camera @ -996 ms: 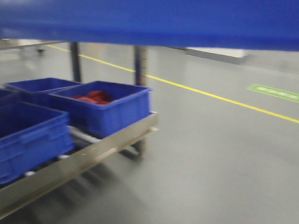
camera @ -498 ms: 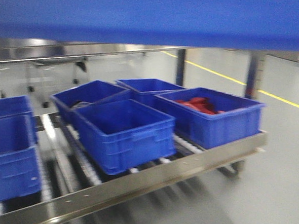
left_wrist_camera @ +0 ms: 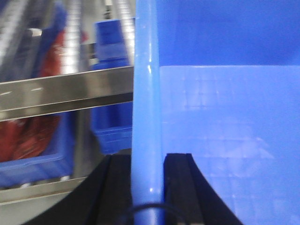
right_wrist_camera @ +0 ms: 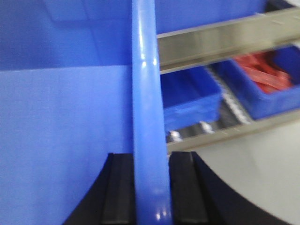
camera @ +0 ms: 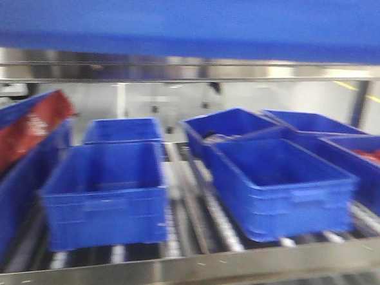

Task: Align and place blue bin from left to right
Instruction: 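Turn the base toward the second rack of blue bins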

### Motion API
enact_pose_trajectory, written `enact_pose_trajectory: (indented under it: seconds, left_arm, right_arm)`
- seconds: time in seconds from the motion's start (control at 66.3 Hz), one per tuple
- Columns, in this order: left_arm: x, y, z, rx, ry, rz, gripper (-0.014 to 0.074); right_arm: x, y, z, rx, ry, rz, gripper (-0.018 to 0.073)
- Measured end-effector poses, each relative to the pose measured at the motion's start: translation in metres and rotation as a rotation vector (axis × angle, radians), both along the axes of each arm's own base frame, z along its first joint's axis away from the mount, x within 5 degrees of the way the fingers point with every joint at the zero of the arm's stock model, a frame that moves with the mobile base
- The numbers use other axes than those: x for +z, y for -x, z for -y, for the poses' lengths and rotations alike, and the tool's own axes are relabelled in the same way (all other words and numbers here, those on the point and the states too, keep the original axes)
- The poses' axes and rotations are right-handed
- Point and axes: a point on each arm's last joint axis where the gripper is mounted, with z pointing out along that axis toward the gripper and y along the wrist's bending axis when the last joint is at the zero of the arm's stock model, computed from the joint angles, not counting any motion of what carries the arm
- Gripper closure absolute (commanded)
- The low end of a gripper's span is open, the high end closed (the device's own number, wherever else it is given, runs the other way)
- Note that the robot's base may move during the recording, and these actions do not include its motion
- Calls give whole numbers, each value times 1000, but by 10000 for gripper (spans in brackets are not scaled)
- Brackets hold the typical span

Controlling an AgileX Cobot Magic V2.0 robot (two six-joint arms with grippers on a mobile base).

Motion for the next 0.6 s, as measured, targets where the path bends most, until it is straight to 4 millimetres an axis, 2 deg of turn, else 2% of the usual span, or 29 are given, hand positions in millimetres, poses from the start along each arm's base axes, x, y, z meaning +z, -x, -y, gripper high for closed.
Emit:
enact_pose_trajectory:
  seconds: [0.604]
  left_arm:
    - [0, 0, 0, 1, -1, 1, 707]
  right_arm:
    - [0, 0, 0, 1, -1, -1, 643]
